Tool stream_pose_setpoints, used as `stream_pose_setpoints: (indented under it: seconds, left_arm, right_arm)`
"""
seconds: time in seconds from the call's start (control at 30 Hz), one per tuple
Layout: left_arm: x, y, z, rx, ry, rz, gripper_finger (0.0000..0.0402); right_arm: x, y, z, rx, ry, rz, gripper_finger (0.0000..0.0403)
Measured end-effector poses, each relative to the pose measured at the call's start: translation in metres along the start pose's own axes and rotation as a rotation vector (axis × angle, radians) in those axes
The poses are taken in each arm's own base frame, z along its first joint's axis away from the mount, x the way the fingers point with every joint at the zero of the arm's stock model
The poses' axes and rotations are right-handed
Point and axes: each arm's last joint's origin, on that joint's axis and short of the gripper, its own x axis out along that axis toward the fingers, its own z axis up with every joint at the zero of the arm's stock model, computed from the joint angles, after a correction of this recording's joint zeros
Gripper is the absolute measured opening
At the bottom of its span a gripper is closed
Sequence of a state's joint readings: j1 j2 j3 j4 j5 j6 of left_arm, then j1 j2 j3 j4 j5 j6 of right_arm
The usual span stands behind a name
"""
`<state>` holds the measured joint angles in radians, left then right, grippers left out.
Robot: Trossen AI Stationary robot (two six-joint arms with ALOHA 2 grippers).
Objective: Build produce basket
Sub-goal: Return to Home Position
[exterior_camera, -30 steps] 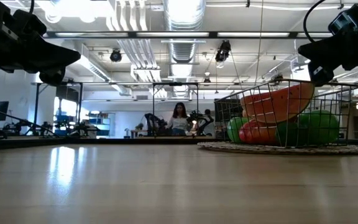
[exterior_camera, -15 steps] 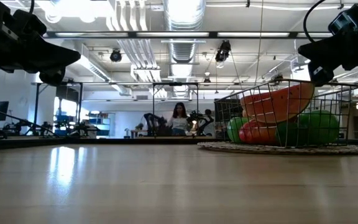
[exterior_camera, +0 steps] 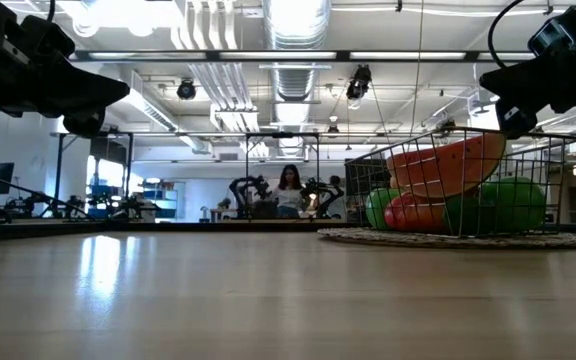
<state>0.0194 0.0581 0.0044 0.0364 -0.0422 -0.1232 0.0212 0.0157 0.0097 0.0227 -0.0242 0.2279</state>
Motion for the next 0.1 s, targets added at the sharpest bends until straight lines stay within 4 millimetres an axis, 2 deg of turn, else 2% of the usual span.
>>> stream_pose_setpoints:
  seconds: [0.1]
  left_arm:
    - [0.0000, 0.0000, 0.0000, 0.000, 0.000, 0.000, 0.0011]
  right_arm:
    - [0.0000, 0.0000, 0.0000, 0.000, 0.000, 0.000, 0.0009]
